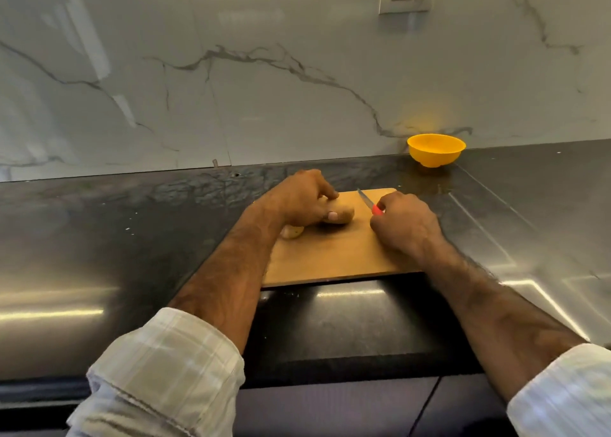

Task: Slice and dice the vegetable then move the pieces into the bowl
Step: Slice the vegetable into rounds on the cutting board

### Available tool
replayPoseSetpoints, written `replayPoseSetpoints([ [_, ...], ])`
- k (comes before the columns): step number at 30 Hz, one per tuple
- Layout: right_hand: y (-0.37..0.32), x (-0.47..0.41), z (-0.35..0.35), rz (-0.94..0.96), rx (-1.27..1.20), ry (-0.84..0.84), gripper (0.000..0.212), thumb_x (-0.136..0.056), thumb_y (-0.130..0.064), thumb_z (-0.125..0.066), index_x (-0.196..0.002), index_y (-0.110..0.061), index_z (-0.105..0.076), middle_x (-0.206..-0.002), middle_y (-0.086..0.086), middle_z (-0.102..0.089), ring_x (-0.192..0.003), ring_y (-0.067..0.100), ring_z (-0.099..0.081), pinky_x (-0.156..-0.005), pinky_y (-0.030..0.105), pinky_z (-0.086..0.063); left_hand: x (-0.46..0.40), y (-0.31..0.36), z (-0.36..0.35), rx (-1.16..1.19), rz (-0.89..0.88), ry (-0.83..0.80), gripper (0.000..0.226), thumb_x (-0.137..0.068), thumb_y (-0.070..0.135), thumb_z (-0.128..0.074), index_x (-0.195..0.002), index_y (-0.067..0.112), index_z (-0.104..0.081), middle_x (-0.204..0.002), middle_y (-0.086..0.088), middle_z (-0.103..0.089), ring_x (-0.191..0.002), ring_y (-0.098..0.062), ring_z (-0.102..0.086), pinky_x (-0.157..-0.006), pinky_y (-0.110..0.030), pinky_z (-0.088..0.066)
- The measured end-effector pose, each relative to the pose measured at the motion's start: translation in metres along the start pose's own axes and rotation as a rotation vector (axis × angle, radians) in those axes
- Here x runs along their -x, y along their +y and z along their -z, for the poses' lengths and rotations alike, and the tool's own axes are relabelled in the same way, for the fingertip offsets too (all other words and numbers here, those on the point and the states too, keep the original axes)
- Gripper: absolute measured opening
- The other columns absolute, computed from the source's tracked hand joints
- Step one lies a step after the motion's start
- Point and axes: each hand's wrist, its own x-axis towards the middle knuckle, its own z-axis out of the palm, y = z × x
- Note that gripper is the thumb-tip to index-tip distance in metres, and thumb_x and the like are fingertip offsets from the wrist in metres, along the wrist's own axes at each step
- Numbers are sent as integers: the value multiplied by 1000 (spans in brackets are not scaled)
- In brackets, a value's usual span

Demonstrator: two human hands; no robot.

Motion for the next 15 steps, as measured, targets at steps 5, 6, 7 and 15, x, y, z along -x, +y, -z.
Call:
replayPoseSetpoints([
  [5,0,5,0,28,0,-8,38,-95,-35,-58,-129,-21,-69,-127,7,-67,-107,28,-61,-86,39,-53,10,-5,-10,56,-5,39,46,-97,41,-74,-141,32,-66,-134,8,-55,-123,-17,-51,-106,-39,-46],
  [6,0,7,0,34,5,-10,37,-95,-33,-58,-129,-22,-69,-127,7,-67,-106,27,-60,-84,39,-51,11,-4,-12,71,-13,51,46,-97,42,-73,-141,31,-67,-138,7,-58,-124,-17,-53,-106,-40,-47],
  [7,0,9,1,42,12,-7,37,-93,-33,-58,-128,-23,-68,-126,6,-67,-105,27,-59,-82,38,-50,13,-2,-12,76,-22,65,45,-97,42,-72,-140,30,-67,-139,5,-61,-123,-18,-56,-106,-41,-49],
  [15,-1,22,12,34,38,41,41,-93,-36,-54,-130,-24,-66,-122,5,-67,-98,24,-59,-75,40,-52,14,27,-15,-32,-53,83,39,-103,42,-63,-142,37,-65,-142,1,-61,-131,-23,-54,-110,-41,-44],
])
